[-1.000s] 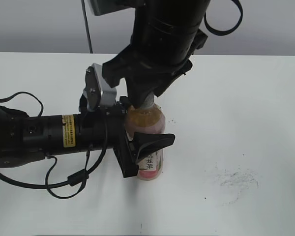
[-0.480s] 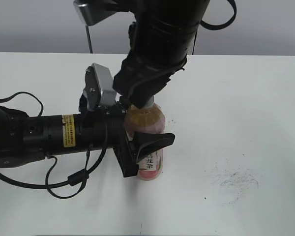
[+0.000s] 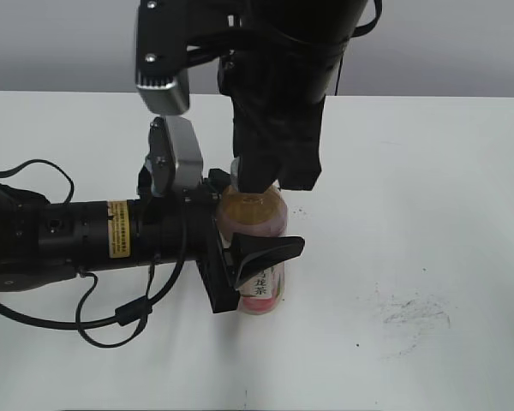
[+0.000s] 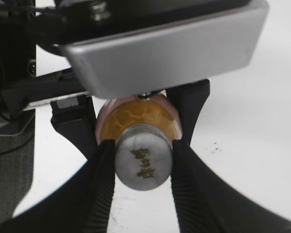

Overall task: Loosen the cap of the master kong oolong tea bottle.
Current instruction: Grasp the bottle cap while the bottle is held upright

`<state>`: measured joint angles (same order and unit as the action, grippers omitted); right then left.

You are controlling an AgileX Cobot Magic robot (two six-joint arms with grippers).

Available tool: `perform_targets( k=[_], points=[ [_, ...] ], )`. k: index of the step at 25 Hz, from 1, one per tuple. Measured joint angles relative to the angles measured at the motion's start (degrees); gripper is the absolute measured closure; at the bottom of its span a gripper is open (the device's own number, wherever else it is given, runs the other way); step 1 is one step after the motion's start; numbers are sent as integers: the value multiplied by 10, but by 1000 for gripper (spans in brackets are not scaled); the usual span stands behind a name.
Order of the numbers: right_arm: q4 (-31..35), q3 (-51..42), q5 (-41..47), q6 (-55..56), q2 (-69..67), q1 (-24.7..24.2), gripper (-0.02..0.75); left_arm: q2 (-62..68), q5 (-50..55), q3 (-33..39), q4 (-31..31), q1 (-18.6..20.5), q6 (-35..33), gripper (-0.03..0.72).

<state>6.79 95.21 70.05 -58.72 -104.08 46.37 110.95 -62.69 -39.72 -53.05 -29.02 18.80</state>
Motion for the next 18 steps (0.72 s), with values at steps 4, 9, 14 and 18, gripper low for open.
perform_targets(
  k=[4, 9, 14, 18],
  points=[
    [1, 0, 0, -124, 0, 0, 468, -2, 4, 0, -3, 0, 0, 241],
    [2, 0, 0, -287, 0, 0, 468, -2, 4, 0, -4, 0, 0, 241],
    [0, 0, 0, -503, 0, 0, 468, -2, 4, 0, -3, 0, 0, 241],
    [0, 0, 0, -660, 0, 0, 468, -2, 4, -1, -2, 0, 0, 241]
  ],
)
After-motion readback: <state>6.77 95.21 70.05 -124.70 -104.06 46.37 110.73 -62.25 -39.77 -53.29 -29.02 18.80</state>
